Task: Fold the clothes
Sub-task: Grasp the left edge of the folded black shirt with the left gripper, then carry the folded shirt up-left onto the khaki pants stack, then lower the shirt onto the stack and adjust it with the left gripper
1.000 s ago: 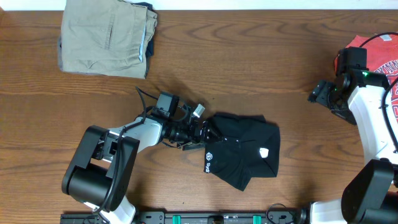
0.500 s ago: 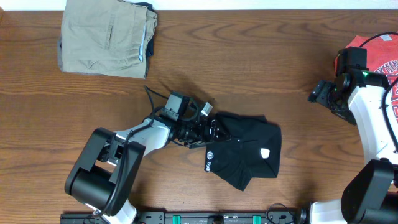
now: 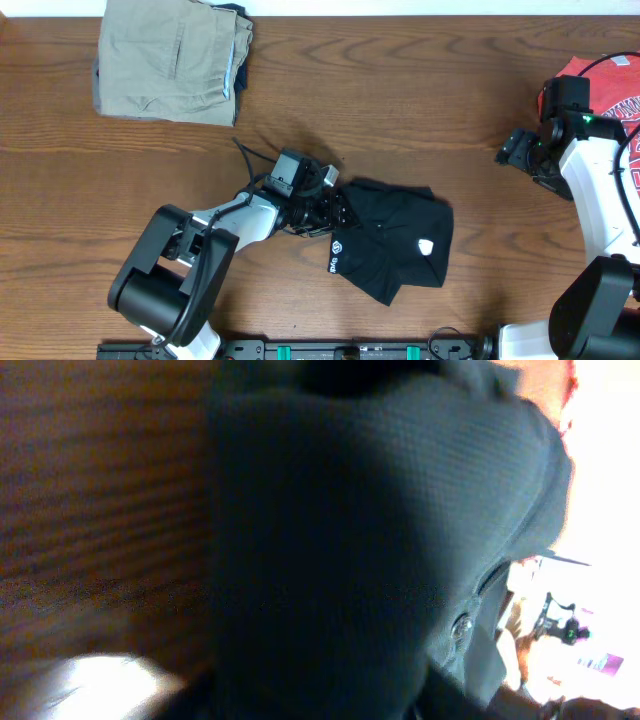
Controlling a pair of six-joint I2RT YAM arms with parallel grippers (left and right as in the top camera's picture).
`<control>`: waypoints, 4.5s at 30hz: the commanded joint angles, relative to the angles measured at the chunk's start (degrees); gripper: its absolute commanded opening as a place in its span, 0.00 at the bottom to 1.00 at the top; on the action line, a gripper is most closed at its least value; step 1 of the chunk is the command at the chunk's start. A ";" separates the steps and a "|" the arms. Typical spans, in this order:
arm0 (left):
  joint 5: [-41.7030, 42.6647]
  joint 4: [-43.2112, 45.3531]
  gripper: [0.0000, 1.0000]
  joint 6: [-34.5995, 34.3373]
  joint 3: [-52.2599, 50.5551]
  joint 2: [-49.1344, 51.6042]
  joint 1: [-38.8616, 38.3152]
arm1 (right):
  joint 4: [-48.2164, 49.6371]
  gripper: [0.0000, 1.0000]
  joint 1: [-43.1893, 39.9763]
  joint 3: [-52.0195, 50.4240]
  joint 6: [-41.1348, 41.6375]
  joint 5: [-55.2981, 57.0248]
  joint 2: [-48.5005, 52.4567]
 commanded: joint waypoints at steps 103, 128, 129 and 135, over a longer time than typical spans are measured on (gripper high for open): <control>-40.70 -5.14 0.98 19.63 59.82 22.21 46.66 | 0.09 0.99 -0.22 0.44 -0.22 1.01 -0.72; -41.11 3.69 0.06 19.26 59.82 21.79 42.97 | 0.09 0.99 -0.22 0.44 -0.22 1.01 -0.72; -42.07 4.72 0.06 19.54 59.82 23.41 42.95 | 0.09 0.99 -0.22 0.44 -0.22 1.01 -0.72; -49.77 1.25 0.06 21.49 59.82 30.62 43.15 | 0.09 0.99 -0.22 0.44 -0.22 1.01 -0.72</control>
